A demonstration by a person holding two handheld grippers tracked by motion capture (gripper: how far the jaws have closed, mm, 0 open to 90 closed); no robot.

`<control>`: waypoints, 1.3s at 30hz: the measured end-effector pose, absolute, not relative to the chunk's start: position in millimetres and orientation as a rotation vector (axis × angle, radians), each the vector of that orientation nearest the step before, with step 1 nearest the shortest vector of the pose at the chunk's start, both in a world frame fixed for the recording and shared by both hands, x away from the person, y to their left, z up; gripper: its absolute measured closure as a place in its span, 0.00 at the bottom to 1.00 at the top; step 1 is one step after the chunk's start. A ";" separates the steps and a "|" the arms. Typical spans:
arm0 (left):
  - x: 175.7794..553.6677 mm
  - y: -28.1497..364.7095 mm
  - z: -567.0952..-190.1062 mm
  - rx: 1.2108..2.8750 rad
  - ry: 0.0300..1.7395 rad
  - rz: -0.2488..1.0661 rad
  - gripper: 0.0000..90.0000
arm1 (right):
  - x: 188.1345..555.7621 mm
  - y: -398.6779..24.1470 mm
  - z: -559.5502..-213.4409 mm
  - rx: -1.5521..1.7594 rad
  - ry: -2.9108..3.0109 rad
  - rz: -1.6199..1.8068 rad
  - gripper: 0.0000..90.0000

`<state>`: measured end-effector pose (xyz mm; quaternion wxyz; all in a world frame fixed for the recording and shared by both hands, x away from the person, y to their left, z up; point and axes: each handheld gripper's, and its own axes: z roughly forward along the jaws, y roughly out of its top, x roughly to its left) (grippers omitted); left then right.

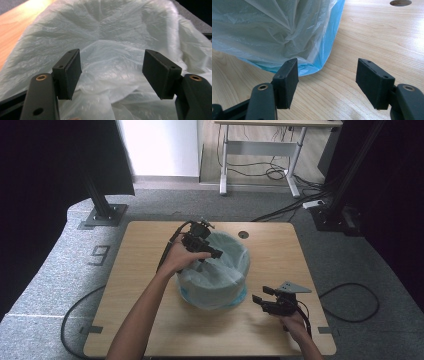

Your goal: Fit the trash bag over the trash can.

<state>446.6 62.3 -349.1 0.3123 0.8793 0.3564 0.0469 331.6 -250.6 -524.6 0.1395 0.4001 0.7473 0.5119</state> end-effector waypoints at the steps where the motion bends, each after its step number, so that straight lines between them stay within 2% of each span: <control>1: 449.1 60.5 -350.7 2.336 0.950 0.113 0.35 | 331.6 -250.7 -524.6 1.156 2.159 1.480 0.37; 8: 460.6 56.2 -360.4 2.409 1.066 0.079 0.35 | 331.6 -251.7 -524.4 1.160 2.154 1.489 0.37; 20: 468.3 46.6 -364.5 2.479 1.094 0.031 0.34 | 331.5 -253.5 -522.8 1.159 2.146 1.490 0.37; 26: 466.3 44.1 -363.1 2.455 1.066 0.055 0.33 | 331.3 -255.5 -521.9 1.162 2.137 1.496 0.37; 33: 457.7 55.0 -344.4 2.307 0.997 0.126 0.34 | 331.2 -256.0 -522.0 1.164 2.135 1.493 0.37; 39: 453.9 57.7 -341.5 2.313 1.034 0.163 0.34 | 330.8 -254.4 -522.2 1.157 2.144 1.488 0.37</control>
